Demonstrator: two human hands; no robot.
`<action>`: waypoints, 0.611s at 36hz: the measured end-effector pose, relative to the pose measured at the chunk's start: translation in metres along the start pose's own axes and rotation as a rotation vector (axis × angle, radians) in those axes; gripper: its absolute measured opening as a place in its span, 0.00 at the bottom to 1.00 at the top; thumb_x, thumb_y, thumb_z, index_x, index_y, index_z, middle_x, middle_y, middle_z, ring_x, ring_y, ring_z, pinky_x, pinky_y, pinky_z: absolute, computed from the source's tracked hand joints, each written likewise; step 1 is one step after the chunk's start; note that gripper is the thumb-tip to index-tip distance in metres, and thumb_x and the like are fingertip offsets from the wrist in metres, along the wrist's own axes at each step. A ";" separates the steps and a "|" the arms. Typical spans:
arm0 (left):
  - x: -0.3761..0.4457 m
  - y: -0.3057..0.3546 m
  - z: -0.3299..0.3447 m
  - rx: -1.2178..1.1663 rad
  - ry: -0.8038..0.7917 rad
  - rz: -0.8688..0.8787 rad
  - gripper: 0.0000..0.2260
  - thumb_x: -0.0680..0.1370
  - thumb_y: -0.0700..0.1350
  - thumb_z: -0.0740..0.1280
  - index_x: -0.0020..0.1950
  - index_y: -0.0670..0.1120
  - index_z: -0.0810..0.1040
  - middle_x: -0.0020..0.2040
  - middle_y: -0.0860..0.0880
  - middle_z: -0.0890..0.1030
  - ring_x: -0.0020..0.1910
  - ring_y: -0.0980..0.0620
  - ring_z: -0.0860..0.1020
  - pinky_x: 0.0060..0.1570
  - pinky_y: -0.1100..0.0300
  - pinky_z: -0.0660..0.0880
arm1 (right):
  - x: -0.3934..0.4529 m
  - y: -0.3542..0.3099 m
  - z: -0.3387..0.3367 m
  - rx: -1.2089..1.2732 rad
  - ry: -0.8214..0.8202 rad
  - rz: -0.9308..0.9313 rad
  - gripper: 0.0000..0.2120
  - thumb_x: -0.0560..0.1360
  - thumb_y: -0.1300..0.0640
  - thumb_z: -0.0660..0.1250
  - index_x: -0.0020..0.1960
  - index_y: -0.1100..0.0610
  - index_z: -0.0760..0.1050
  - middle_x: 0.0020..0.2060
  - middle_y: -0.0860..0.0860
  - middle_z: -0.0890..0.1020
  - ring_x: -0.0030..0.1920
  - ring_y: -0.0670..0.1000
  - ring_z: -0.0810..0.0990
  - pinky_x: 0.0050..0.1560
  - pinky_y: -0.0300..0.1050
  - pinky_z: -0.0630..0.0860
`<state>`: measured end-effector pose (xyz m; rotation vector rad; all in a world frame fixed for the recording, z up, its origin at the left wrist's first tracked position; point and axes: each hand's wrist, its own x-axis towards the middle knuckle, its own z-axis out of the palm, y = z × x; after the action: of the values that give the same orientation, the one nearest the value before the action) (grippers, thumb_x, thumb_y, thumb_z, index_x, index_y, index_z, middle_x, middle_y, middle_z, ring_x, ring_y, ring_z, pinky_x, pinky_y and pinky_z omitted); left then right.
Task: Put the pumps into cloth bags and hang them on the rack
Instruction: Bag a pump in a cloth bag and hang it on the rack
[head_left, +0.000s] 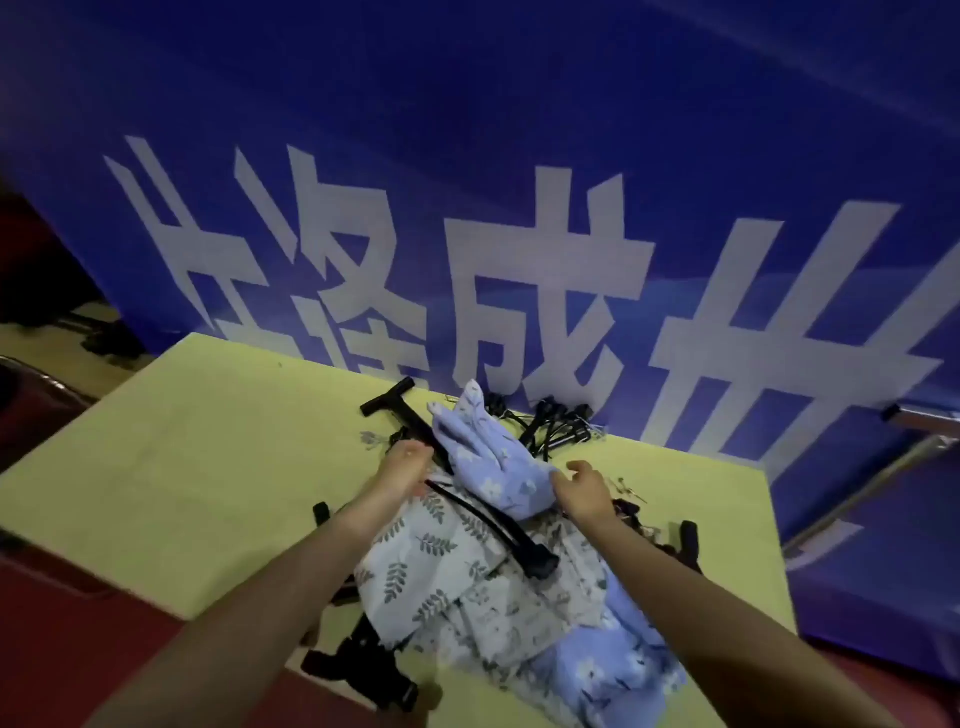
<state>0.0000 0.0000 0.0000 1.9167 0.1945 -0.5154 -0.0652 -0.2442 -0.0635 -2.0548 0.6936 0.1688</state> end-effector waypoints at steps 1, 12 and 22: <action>0.009 0.000 -0.001 -0.018 0.006 -0.001 0.07 0.82 0.45 0.58 0.47 0.44 0.71 0.43 0.44 0.71 0.40 0.45 0.72 0.43 0.54 0.72 | 0.004 -0.002 0.004 -0.022 0.022 0.023 0.27 0.78 0.45 0.62 0.72 0.60 0.66 0.60 0.62 0.76 0.58 0.62 0.76 0.54 0.54 0.75; 0.093 0.013 0.007 0.082 0.075 0.043 0.32 0.78 0.55 0.65 0.77 0.45 0.59 0.74 0.41 0.66 0.68 0.39 0.70 0.65 0.44 0.70 | -0.004 -0.013 0.008 0.253 -0.140 0.290 0.12 0.81 0.50 0.61 0.54 0.61 0.68 0.42 0.61 0.71 0.36 0.55 0.71 0.38 0.50 0.67; 0.109 0.026 0.023 -0.004 -0.064 -0.048 0.12 0.80 0.43 0.65 0.37 0.42 0.71 0.37 0.42 0.74 0.33 0.49 0.73 0.33 0.61 0.75 | -0.005 -0.008 0.011 0.546 -0.009 0.269 0.18 0.82 0.53 0.61 0.35 0.58 0.65 0.31 0.57 0.68 0.30 0.56 0.69 0.32 0.45 0.67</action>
<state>0.1008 -0.0431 -0.0334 1.8930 0.2001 -0.6069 -0.0639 -0.2298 -0.0616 -1.4377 0.8969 0.1240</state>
